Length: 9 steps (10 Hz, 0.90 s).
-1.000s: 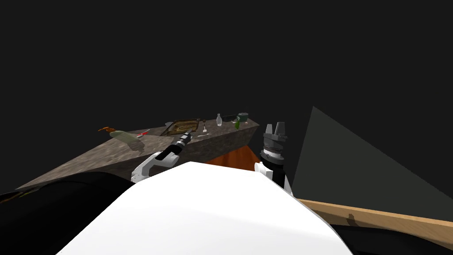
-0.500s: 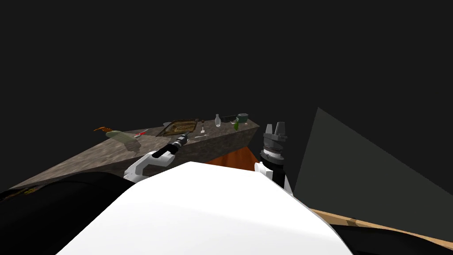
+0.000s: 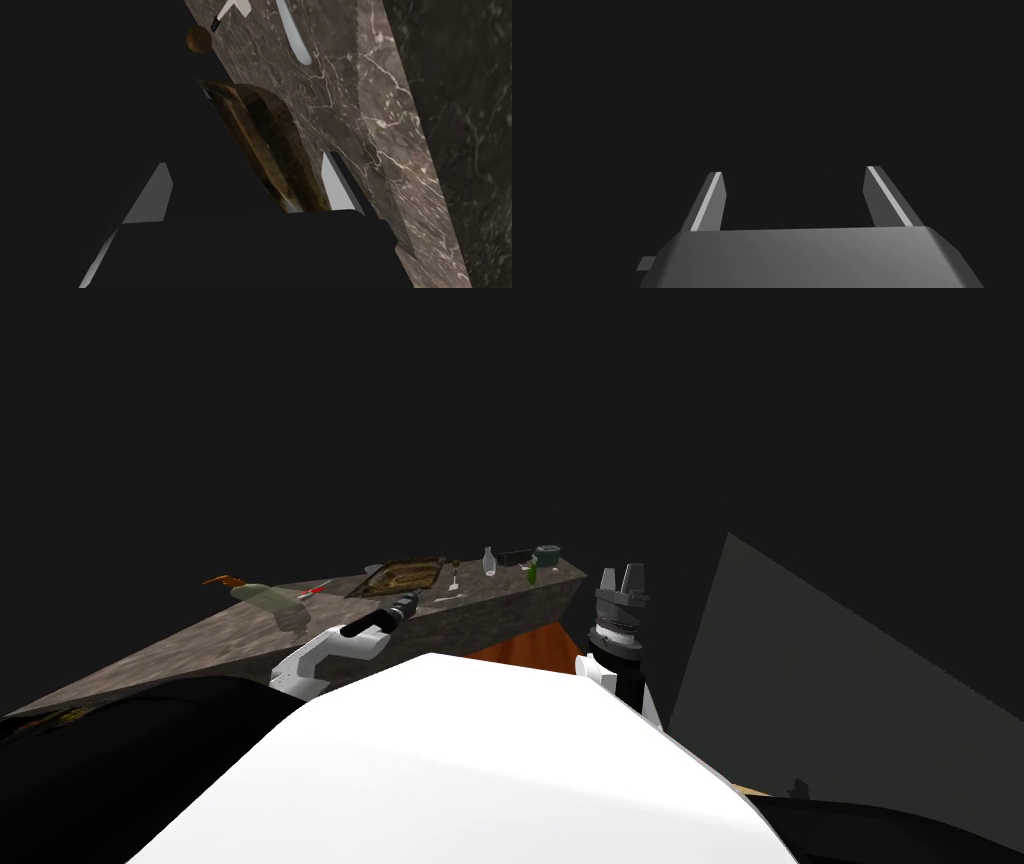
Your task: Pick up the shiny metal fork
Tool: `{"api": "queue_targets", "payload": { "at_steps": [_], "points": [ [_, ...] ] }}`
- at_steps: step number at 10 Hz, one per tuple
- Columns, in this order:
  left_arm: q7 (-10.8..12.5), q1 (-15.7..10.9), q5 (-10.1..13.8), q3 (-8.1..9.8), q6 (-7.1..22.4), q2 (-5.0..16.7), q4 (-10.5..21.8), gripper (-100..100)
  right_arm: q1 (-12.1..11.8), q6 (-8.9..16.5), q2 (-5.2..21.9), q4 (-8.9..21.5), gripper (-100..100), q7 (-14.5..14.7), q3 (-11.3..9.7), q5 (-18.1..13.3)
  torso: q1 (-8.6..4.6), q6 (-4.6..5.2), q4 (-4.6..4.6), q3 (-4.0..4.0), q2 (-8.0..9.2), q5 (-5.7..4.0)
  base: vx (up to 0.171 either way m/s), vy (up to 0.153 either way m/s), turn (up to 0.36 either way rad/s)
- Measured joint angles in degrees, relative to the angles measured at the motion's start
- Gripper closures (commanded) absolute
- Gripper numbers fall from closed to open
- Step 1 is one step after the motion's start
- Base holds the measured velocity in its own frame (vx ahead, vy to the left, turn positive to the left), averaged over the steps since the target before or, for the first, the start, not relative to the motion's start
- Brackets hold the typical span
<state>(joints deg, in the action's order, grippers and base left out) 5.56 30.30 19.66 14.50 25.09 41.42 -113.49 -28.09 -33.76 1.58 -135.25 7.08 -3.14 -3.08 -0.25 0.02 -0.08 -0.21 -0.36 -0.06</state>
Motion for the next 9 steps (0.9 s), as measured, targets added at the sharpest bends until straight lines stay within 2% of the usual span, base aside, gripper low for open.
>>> {"api": "queue_targets", "payload": {
  "at_steps": [3,4,6,9],
  "points": [
    [-0.19,-0.45,2.2,0.99,5.02,1.73,2.09,-100,0.0,0.0,0.0,0.0,0,0.0,0.0,0.0,0.01,0.01,-0.01,-0.02,-0.02,0.0,0.086,-0.09,0.031],
    [-0.36,-1.03,3.27,1.19,6.43,2.52,3.7,-100,0.0,0.0,0.0,0.0,0,0.0,0.0,0.0,-0.04,0.01,-0.01,-0.02,-0.02,-0.01,0.077,-0.075,0.029],
    [-0.32,-0.96,5.5,2.41,9.93,4.18,4.38,-100,0.0,0.0,0.0,0.0,0,0.0,0.0,0.0,0.09,0.0,-0.01,-0.03,-0.05,0.01,0.091,-0.058,0.028],
    [-0.45,-1.79,7.67,3.18,14.91,5.43,6.43,-100,0.0,0.0,0.0,0.0,0,0.0,0.0,0.0,0.09,0.01,-0.02,-0.02,-0.01,0.01,0.093,-0.073,0.022]
  ]
}}
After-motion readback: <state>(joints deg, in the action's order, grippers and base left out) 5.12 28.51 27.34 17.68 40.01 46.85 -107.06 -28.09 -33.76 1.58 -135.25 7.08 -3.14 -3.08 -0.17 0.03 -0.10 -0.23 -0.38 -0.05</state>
